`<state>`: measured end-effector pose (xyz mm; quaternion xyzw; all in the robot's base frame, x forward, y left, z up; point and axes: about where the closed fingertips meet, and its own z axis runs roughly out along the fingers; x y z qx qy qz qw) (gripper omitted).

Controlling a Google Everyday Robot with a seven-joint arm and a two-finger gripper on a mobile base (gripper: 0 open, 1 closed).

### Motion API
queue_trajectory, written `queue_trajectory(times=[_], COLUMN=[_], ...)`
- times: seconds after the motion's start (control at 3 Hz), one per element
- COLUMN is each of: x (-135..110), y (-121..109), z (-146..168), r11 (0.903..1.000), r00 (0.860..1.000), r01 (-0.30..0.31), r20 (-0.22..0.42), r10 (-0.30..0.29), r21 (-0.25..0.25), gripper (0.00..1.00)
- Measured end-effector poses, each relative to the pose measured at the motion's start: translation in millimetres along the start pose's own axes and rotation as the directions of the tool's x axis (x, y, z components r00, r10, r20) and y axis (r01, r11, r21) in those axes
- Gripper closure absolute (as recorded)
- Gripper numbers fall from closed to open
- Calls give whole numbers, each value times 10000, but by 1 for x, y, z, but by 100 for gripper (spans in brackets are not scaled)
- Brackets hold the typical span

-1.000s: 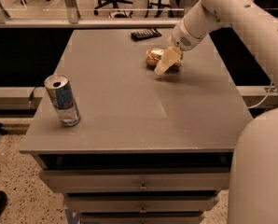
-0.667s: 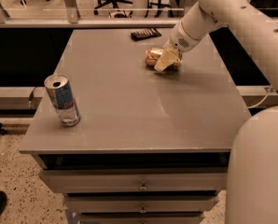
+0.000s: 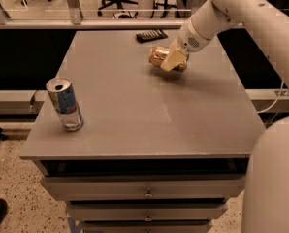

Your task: Pick orange can

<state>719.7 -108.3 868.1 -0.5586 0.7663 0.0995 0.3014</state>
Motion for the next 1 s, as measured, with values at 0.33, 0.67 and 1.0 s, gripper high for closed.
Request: queue_trajectory(times=[0.33,0.67,1.0], x=[-17,-27,-30], y=[13,30,32], z=[-32,-64,-63], r11=[9994,9976,9970], r00=[9929,9720,9686], r01=[270,324,274], r20=[1162,2342,2485], r10=[-241,-174,-86], r21=[-231,-607,-725], gripper=[100,100,100])
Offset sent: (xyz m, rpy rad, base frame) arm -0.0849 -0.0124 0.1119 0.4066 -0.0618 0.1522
